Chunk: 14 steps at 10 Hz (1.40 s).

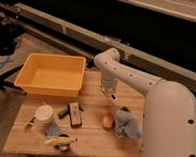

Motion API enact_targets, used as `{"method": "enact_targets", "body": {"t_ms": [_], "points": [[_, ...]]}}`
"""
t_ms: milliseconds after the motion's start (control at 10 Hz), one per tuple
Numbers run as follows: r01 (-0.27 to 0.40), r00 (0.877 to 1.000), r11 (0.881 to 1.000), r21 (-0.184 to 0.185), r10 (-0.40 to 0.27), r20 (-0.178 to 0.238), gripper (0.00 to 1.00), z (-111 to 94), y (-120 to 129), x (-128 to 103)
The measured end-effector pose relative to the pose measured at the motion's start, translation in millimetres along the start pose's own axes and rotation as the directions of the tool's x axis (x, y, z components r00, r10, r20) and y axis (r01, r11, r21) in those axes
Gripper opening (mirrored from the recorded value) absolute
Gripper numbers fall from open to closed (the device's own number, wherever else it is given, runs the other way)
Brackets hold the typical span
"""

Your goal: Wipe table surface with brush

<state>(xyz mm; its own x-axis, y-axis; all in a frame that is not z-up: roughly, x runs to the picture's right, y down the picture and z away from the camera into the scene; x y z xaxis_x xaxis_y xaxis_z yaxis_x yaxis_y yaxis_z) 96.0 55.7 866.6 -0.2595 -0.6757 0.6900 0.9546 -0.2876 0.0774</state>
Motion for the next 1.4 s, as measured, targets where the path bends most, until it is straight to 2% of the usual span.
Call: {"method": "enact_targets", "body": {"t_ms": [300,500,700,1000,1200,1300,1400], "points": [[-0.021,1.000,1.000,-0.008,0.021,0.010,0.00,-2.7,45.9,-19.9],[0.003,1.000,1.000,-0.002,-0.003,0.028,0.00,0.6,54.7,-36.0],[0.059,0.998,0.998,0.005,-0.059,0.038,0.00,2.7,48.9,-46.3],[0.147,0.988,0.988,0.040,-0.149,0.034,0.00,-3.2,8.6,-37.9],[0.219,0.974,0.971,0.093,-0.223,0.038,0.00,-10.3,-35.4,-26.7],[0.250,0.966,0.961,0.115,-0.256,0.042,0.00,-12.6,-51.7,-20.8],[0.264,0.961,0.956,0.124,-0.271,0.046,0.00,-13.6,-61.9,-16.9]]}}
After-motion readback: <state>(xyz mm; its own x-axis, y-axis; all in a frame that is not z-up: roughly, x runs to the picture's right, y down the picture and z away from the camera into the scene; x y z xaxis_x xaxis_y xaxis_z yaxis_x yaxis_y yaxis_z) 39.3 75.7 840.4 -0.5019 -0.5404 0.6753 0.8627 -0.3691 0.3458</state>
